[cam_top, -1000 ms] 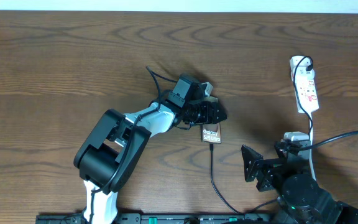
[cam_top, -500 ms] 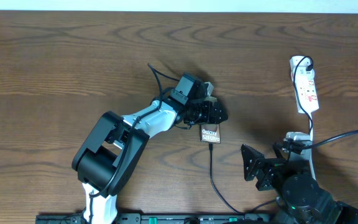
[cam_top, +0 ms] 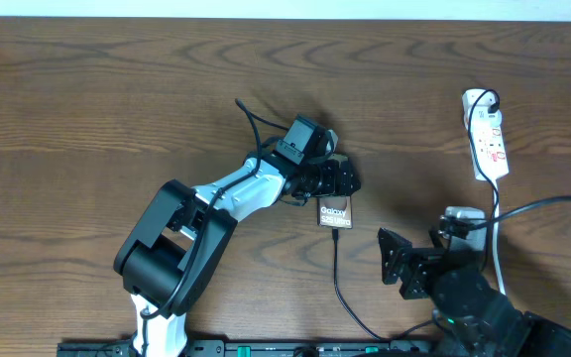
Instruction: Plug charger to phone and switch on socket
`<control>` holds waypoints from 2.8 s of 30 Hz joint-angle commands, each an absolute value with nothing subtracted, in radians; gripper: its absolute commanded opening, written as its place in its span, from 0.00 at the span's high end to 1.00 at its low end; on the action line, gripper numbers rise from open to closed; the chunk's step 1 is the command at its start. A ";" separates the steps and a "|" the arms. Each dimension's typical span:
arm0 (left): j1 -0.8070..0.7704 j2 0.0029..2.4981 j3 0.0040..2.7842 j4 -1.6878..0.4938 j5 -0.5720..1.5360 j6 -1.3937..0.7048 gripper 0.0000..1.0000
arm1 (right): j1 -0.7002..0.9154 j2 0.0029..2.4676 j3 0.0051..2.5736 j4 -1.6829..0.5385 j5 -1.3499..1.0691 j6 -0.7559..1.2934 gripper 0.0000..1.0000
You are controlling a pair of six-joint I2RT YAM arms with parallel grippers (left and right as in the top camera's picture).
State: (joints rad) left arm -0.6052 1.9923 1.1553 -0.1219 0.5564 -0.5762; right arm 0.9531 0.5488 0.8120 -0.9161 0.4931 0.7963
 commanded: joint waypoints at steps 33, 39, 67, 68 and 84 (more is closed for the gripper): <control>-0.618 2.010 1.195 -0.517 0.002 -0.531 0.14 | 0.948 0.696 0.822 -0.881 0.434 0.815 0.01; -0.618 1.729 1.194 -0.707 -0.204 -0.535 0.14 | 0.948 0.710 0.821 -0.885 0.544 0.814 0.07; -0.618 0.538 1.194 -0.860 -0.438 -0.535 0.14 | -0.336 1.107 0.916 -0.727 0.094 0.758 0.99; -0.618 0.535 1.194 -0.861 -0.438 -0.535 0.14 | -0.348 1.155 0.942 -0.735 0.083 0.741 0.99; -0.356 0.333 1.194 -1.076 -0.438 -0.535 0.14 | -0.368 1.832 1.525 -0.914 0.123 0.628 0.99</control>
State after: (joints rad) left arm -0.4347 0.4179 1.1896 -1.0328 -0.4248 -0.5274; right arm -0.3637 1.7878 1.4773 -0.9127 0.1070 0.6491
